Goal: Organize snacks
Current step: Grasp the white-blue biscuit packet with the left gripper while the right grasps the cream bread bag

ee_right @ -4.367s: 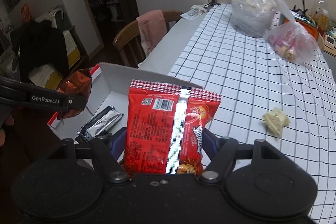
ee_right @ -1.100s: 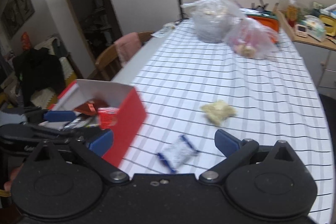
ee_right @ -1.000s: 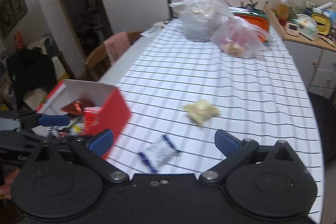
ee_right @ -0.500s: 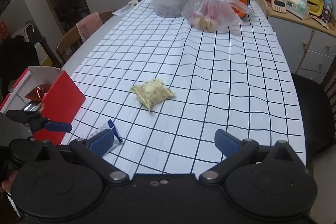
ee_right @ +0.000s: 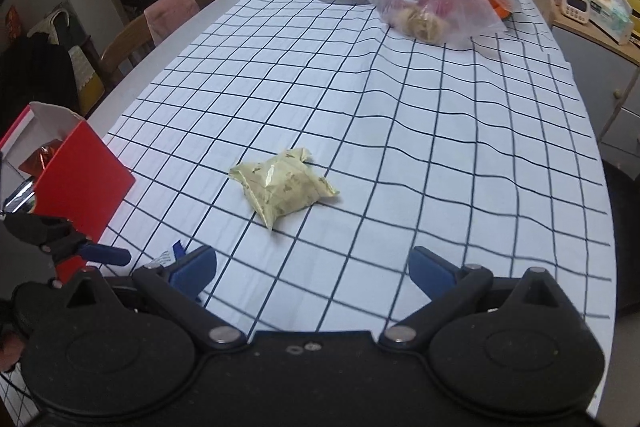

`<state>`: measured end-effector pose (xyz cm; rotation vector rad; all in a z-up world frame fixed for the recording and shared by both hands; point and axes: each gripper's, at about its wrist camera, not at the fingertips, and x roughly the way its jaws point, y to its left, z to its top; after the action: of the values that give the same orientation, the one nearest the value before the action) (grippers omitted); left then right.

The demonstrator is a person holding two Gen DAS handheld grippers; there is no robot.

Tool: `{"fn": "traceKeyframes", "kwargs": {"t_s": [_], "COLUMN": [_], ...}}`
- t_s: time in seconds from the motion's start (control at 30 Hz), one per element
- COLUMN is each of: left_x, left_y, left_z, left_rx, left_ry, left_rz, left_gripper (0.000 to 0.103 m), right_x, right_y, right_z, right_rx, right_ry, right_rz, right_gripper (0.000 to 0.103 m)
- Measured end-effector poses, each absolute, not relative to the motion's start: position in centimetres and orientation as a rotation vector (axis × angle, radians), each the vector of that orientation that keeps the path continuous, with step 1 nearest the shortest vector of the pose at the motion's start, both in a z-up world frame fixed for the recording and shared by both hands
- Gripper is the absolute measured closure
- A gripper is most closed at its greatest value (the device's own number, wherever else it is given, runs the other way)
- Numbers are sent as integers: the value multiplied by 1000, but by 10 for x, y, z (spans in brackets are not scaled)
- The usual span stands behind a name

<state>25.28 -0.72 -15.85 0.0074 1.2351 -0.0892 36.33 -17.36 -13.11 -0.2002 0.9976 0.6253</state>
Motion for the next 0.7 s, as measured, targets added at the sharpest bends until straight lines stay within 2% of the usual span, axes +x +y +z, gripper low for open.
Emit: {"fn": "traceKeyframes", "kwargs": {"t_s": [0.23,0.33,0.57,0.7], "left_x": [255,254,253,253], "left_y": [-8,-10,-10,-13], "left_z": [-166,-168,-168,-166], "left_rx": [29,40,47,49], "left_ry": [1231,1224,1190,1170], "left_rz": [-89,-82,-69,-75], "left_gripper": [20,27,30,41], "right_x": [386,397,414,418], "right_y": [-142,-132,-108,-98], "right_z": [-147,-155,-175,-187], "right_rx": [-278,-313,-385,-413], "right_ry": [978,978,980,988], "right_rz": [703,720,754,752], "right_gripper": [0,1,1,8]}}
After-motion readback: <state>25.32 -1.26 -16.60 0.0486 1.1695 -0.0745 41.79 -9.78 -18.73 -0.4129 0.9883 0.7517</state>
